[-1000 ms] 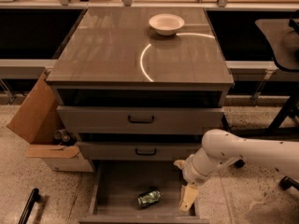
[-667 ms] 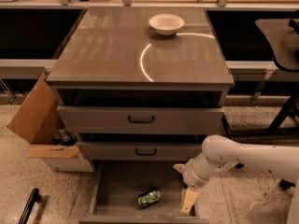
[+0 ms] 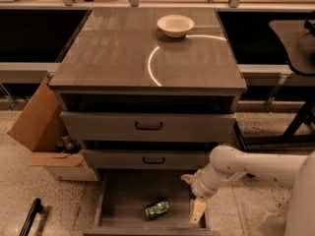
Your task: Pick green can from bottom drawer and place on counter
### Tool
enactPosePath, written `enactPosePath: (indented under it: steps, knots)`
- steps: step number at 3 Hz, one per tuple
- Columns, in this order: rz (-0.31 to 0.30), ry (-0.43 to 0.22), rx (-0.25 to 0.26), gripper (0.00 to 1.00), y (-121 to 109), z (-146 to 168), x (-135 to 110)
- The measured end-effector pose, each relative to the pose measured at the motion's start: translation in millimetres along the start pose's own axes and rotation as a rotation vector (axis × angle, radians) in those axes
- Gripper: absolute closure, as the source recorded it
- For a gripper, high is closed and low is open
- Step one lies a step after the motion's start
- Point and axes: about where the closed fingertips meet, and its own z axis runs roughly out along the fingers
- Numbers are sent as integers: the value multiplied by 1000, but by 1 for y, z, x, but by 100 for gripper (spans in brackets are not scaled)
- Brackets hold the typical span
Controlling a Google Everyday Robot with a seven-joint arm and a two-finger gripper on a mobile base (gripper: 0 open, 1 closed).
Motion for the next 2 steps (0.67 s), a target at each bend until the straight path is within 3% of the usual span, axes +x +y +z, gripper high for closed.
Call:
enactPosePath:
  steps: [2]
  knots:
    - [-101,7,-31,0,-34,70,36]
